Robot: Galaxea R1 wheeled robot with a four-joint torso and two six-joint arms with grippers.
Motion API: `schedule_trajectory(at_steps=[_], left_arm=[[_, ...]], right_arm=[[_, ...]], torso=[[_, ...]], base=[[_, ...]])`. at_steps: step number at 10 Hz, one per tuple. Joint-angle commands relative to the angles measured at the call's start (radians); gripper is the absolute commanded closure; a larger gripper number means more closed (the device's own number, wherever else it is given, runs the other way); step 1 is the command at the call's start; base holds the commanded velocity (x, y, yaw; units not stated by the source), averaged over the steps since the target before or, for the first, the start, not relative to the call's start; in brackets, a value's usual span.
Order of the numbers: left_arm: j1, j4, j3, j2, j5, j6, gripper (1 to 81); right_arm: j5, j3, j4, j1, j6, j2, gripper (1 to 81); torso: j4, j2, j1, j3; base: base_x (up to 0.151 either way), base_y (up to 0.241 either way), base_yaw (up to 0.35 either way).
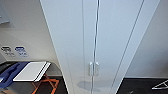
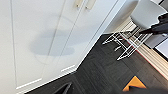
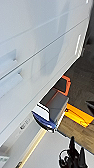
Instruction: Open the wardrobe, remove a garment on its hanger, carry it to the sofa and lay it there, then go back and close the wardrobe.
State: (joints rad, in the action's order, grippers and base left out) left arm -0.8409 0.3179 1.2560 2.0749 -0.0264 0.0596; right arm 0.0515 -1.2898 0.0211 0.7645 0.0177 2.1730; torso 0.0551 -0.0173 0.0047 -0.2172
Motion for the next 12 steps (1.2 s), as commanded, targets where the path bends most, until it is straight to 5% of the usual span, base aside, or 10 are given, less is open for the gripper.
schedule_trajectory(at_steps=[1,7,12], left_arm=[[0.186,-0.01,-0.033,-0.033,0.011,0.019,1.0],[0.38,-0.091,0.034,0.076,0.121,0.019,1.0],[0.467,-0.146,0.086,0.11,0.14,0.019,1.0]], right_arm=[[-0.053,0.021,-0.015,-0.174,-0.004,0.003,1.0],[-0.156,-0.114,-0.009,-0.361,-0.005,0.142,1.0],[-0.182,-0.127,-0.006,-0.47,-0.018,0.162,1.0]], torso=[[0.0,0.0,0.0,0.0],[0.0,0.001,0.001,-0.002],[0.0,0.002,0.002,-0.003]], base=[[0.0,0.0,0.0],[0.0,0.0,0.0],[0.0,0.0,0.0]])
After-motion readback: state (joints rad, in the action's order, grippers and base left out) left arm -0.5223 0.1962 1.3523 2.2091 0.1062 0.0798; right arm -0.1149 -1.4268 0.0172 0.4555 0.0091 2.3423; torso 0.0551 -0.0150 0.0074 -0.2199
